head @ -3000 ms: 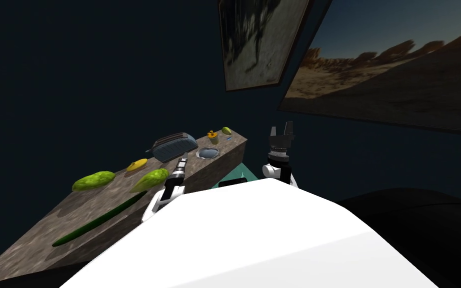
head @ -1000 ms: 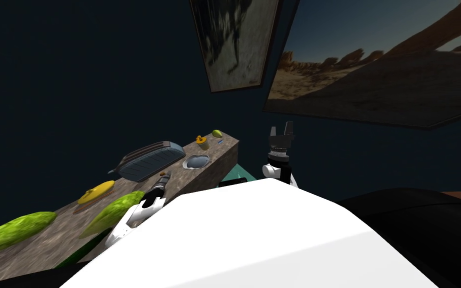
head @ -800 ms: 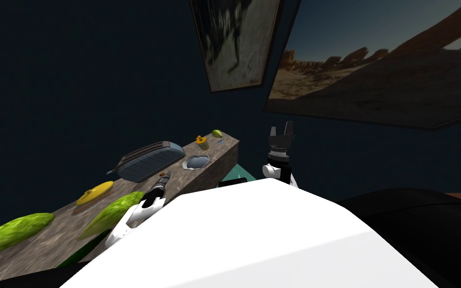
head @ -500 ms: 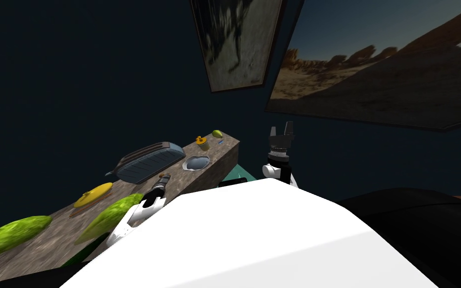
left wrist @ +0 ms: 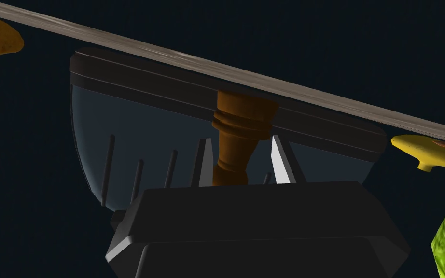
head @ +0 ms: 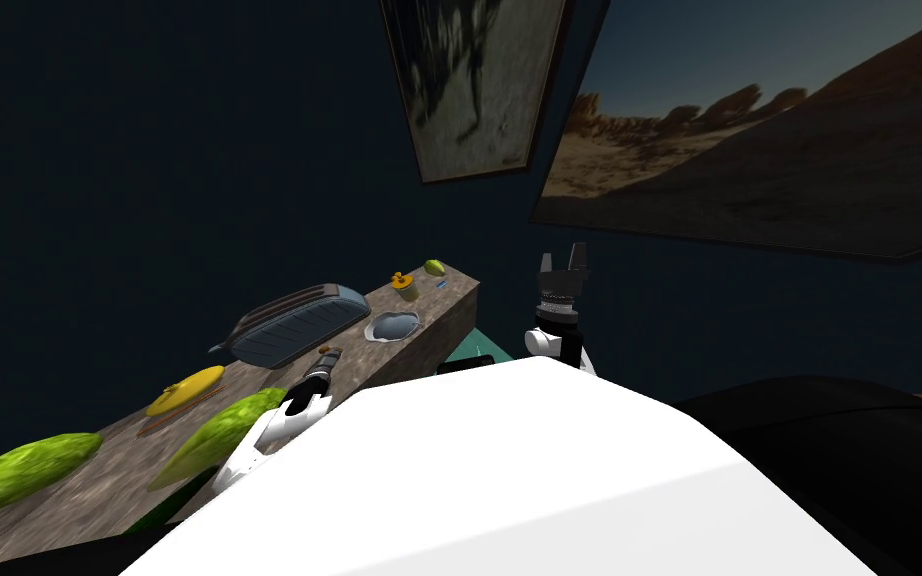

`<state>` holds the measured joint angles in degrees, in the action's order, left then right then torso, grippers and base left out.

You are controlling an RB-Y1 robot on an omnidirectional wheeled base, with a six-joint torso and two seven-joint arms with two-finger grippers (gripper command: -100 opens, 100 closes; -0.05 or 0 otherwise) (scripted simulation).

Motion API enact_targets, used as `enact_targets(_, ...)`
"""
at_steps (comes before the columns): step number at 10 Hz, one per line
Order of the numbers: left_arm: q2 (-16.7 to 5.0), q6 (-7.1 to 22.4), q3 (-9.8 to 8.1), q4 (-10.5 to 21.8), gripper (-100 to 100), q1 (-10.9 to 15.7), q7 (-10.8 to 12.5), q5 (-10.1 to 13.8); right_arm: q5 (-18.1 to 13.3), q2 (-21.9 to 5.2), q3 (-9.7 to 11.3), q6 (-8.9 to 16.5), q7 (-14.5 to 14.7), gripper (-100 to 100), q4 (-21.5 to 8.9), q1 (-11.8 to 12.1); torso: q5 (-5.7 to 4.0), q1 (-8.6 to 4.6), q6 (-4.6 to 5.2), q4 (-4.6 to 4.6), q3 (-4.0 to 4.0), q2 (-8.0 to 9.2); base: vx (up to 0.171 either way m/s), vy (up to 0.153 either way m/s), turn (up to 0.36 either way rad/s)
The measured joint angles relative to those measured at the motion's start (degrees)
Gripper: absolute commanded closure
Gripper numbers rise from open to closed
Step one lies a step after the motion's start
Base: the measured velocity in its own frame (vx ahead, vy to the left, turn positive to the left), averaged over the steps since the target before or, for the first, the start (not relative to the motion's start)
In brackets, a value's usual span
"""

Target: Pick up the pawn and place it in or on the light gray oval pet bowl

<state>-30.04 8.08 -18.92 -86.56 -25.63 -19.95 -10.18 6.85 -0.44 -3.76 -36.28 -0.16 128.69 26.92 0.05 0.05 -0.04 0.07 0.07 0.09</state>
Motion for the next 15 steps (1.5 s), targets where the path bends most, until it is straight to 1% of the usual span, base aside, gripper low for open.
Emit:
enact_targets(1, 0.0, 0.0, 0.0, 0.0, 0, 0.0, -0.01, 0.0, 0.0, 0.0, 0.0, 0.0, 0.0, 0, 0.0, 0.0, 0.0, 0.0, 0.0, 0.0, 0.0, 0.0, 0.0, 0.0, 0.0)
enact_targets(2, 0.0, -0.01, 0.0, 0.0, 100, 0.0, -0.01, 0.0, 0.0, 0.0, 0.0, 0.0, 0.0, 0, 0.0, 0.0, 0.0, 0.0, 0.0, 0.0, 0.0, 0.0, -0.07, -0.113, -0.051)
enact_targets(4, -0.89, 0.93, -0.19, -1.76, 100, -0.84, 0.43, 0.29, 0.0, 0.02, 0.02, 0.0, 0.0, 0, 0.0, -0.01, -0.13, -0.69, 0.0, 0.06, 0.17, 0.3, -0.084, -0.2, -0.029)
enact_targets(6, -2.56, 2.54, -0.66, -4.58, 100, -2.75, 1.48, 0.98, 0.0, 0.02, 0.02, 0.0, 0.0, 0, 0.0, -0.01, -0.25, -1.04, 0.0, 0.08, 0.22, 0.38, -0.065, -0.205, -0.012)
enact_targets(8, -3.99, 4.38, -1.03, -6.99, 100, -3.91, 2.38, 1.43, 0.0, 0.02, 0.02, 0.0, 0.0, 0, 0.0, -0.01, -0.22, -0.74, 0.01, 0.08, 0.2, 0.34, -0.067, -0.14, -0.013)
enact_targets(9, -5.03, 5.05, -1.31, -7.62, 100, -4.36, 2.89, 1.78, 0.0, 0.02, 0.02, 0.0, 0.0, 0, 0.0, -0.01, -0.22, -0.72, 0.0, 0.06, 0.18, 0.31, -0.055, -0.162, 0.0)
enact_targets(11, -6.81, 7.18, -2.01, -10.77, 100, -6.23, 4.01, 2.47, 0.0, 0.02, 0.02, 0.0, 0.0, 0, 0.0, -0.01, -0.25, -0.83, 0.0, 0.04, 0.16, 0.29, -0.058, -0.16, 0.001)
enact_targets(13, -8.64, 8.66, -2.67, -12.8, 100, -7.58, 5.11, 3.05, 0.0, 0.02, 0.01, 0.0, 0.0, 0, 0.0, -0.01, -0.25, -0.75, 0.0, 0.03, 0.16, 0.29, -0.062, -0.144, -0.004)
enact_targets(14, -9.85, 9.65, -2.9, -13.96, 100, -8.13, 5.68, 3.52, 0.0, 0.02, 0.01, 0.0, 0.0, 0, 0.0, -0.01, -0.27, -0.77, 0.03, 0.04, 0.14, 0.26, -0.035, -0.097, 0.001)
enact_targets(15, -10.25, 10.48, -2.99, -14.95, 100, -8.49, 5.96, 3.67, 0.0, 0.01, 0.01, 0.0, 0.0, 0, 0.0, -0.01, -0.24, -0.62, 0.02, 0.01, 0.1, 0.18, -0.031, -0.071, -0.01)
